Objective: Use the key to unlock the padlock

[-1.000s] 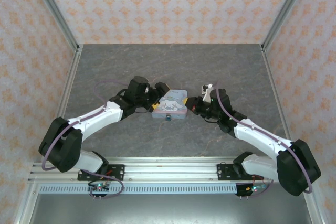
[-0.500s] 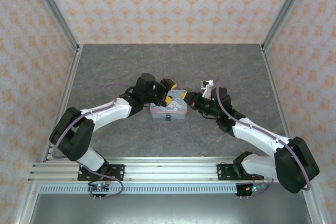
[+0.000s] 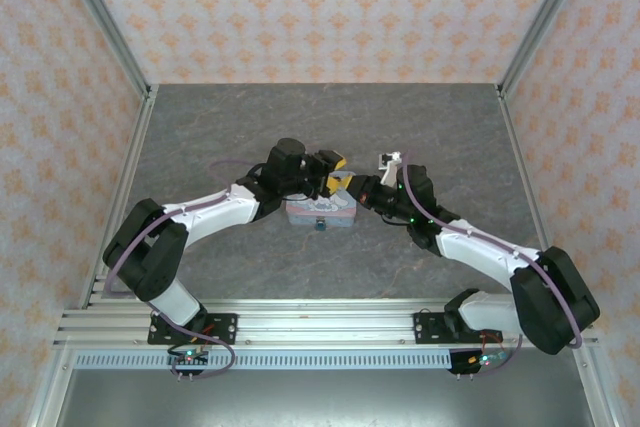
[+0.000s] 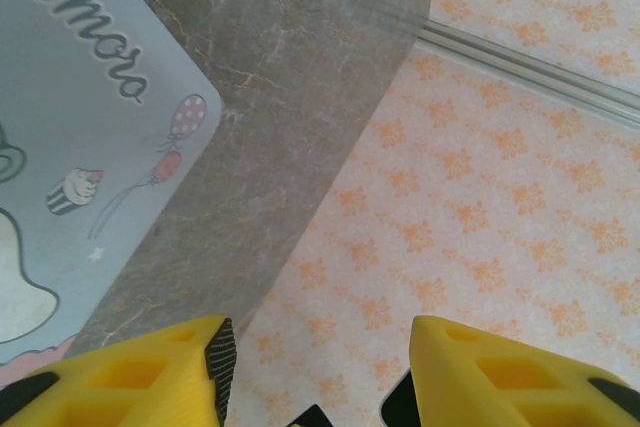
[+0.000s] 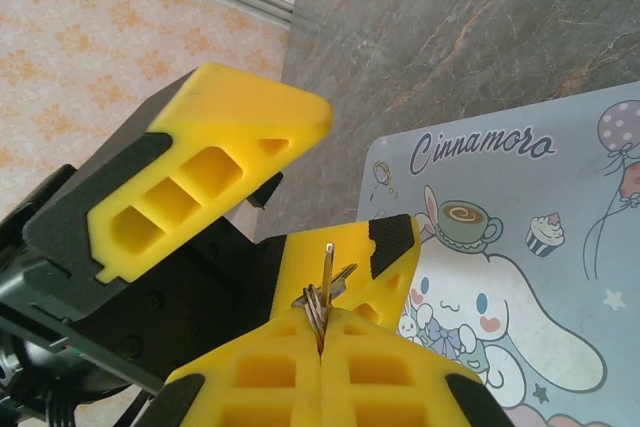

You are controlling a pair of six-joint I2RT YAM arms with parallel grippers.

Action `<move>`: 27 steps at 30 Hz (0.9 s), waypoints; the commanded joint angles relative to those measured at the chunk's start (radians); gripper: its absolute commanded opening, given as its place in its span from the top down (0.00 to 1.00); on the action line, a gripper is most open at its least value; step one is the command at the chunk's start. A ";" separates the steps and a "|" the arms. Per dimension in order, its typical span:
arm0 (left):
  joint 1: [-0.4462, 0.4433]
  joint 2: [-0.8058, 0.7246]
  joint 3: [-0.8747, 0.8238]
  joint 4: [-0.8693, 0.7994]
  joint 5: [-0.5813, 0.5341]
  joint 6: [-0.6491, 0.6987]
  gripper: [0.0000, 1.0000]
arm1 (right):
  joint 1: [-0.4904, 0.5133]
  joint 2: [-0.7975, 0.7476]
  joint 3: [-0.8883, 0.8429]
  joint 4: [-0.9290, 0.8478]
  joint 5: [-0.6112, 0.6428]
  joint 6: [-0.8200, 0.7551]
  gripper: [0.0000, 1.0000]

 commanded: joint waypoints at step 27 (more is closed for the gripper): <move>-0.010 0.016 0.005 -0.012 -0.026 -0.003 1.00 | -0.037 -0.016 0.000 0.067 0.016 0.004 0.99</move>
